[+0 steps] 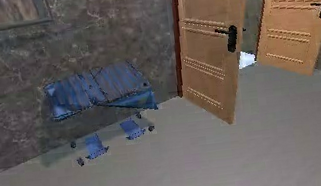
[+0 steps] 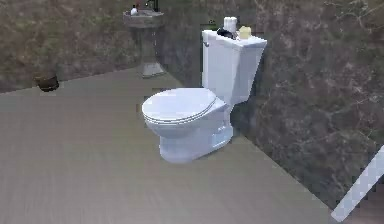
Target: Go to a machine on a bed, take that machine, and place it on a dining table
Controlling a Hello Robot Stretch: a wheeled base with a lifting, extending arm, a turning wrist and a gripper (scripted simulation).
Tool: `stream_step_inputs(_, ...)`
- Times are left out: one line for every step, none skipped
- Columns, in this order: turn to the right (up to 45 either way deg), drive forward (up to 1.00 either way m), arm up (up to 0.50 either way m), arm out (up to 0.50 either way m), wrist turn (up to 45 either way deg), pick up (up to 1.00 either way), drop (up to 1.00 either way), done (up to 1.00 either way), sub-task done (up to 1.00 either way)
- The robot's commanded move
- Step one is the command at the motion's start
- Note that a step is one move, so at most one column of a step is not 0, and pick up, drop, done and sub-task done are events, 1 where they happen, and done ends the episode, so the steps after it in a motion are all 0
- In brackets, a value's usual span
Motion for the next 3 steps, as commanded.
stream_step_inputs(45.0,0.00,0.00,0.00,0.0,0.00,0.00,0.00,0.00)
stream_step_inputs(45.0,0.00,0.00,0.00,0.0,0.00,0.00,0.00,0.00)
stream_step_inputs(45.0,0.00,0.00,0.00,0.0,0.00,0.00,0.00,0.00)
